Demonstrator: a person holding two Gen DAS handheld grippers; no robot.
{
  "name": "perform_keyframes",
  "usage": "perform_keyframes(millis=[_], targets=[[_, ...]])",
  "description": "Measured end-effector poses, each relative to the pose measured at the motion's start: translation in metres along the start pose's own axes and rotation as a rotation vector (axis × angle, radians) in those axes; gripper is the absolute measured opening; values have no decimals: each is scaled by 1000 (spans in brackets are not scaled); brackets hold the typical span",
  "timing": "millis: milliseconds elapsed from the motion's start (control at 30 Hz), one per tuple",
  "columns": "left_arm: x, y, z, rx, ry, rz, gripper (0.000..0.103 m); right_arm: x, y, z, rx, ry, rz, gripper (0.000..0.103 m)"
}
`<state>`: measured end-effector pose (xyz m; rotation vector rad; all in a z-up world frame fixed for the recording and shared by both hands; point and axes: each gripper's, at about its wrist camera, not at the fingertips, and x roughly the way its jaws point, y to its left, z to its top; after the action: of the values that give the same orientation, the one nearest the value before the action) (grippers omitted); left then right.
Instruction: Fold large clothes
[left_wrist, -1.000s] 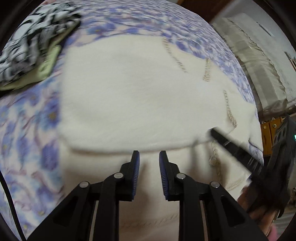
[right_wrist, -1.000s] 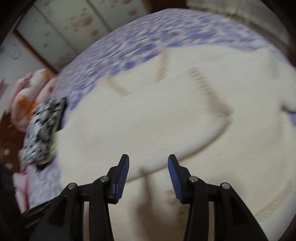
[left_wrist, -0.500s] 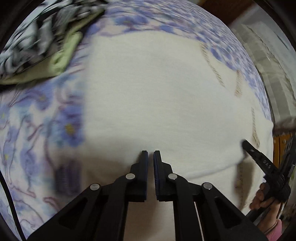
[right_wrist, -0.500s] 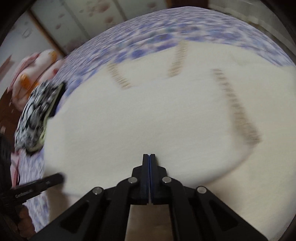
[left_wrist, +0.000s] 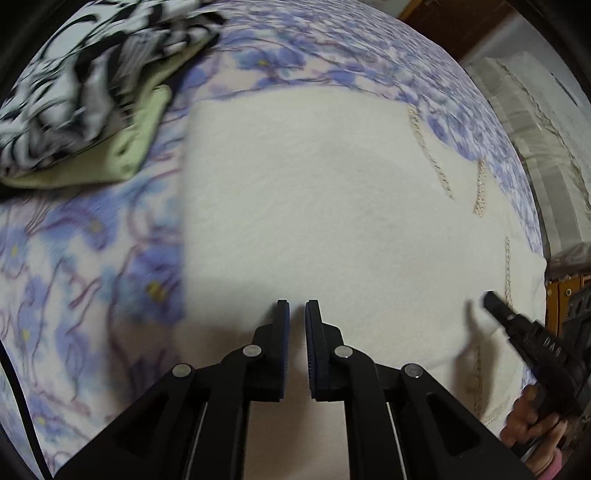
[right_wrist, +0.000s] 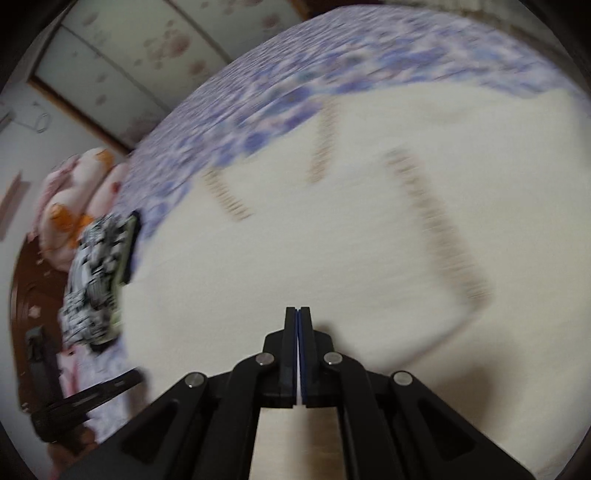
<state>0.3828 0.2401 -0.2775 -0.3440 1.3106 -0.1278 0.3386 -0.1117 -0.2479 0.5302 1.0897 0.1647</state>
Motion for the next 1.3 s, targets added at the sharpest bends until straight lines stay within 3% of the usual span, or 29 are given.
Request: perform_keyframes(millis=[67, 167, 367, 500, 600, 700, 800, 933, 1133, 1233, 1300], targets=[[8, -11, 12, 14, -11, -19, 5, 25, 28, -6, -30, 47, 67, 0], [24, -21, 36, 12, -29, -38, 5, 57, 65, -15, -105, 74, 96, 0], [44, -8, 80, -88, -61, -61, 5, 95, 86, 7, -137, 13, 91, 0], [45, 7, 91, -129, -73, -81, 4, 92, 67, 37, -113, -54, 44, 0], [40, 18, 92, -145, -105, -36, 4, 77, 41, 57, -89, -110, -48, 0], [41, 32, 91, -184, -99, -88, 4, 55, 2, 72, -47, -166, -203, 0], [47, 36, 85, -209, -101, -109, 3, 31, -47, 74, 64, -197, -214, 0], [45, 21, 76, -143, -129, -13, 3, 7, -86, 61, 108, -217, -157, 0], [35, -28, 46, -115, -170, 261, 6, 0, -90, 55, 3, -182, -142, 0], [29, -59, 15, -114, -180, 379, 18, -8, -88, 50, -36, -130, -112, 0], [26, -81, -13, -127, -167, 423, 40, -16, -89, 42, -47, -77, -82, 0]])
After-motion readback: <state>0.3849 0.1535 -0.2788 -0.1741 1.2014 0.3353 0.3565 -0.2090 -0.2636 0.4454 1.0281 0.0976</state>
